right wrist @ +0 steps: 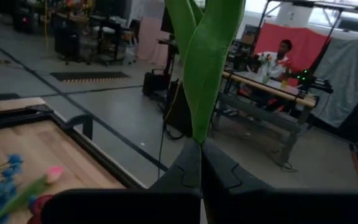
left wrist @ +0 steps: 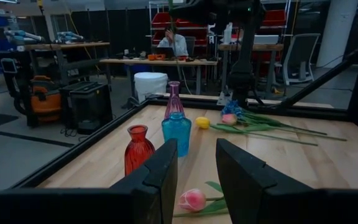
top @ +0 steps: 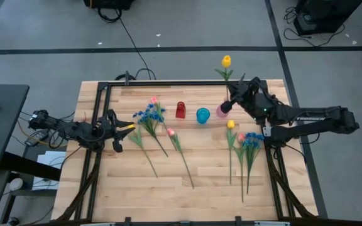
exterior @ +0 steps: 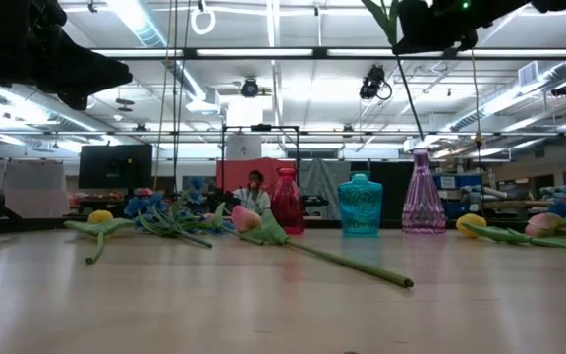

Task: Sort flowers into vase by color
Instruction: Put the middle yellow tulip into the pink vase

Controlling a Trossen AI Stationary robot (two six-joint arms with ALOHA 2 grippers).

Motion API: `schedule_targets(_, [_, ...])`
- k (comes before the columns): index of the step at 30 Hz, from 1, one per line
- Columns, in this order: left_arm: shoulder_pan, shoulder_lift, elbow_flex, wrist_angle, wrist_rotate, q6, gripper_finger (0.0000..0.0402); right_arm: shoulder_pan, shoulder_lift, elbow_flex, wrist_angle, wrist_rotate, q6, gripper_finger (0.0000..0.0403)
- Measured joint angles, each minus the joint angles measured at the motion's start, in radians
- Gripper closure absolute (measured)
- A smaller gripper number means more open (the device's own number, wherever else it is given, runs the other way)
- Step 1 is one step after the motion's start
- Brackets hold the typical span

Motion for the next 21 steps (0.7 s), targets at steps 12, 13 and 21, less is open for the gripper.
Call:
schedule_targets(12, [0.000, 0.000, 0.000, 0.000, 0.000, -0.001, 0.0286, -0.042, 0.000, -0.138, 0.204, 0.000, -0.058, 0.0398])
schedule_targets(13, [0.000, 0.000, 0.000, 0.000, 0.000, -0.001, 0.0286, -0.044, 0.000, -0.144, 0.205, 0.000, -0.052, 0.0398])
schedule_targets(21, [0.000, 0.000, 0.000, 0.000, 0.000, -0.002, 0.0286, -0.046, 0.000, -0.201, 0.208, 0.000, 0.022, 0.0395])
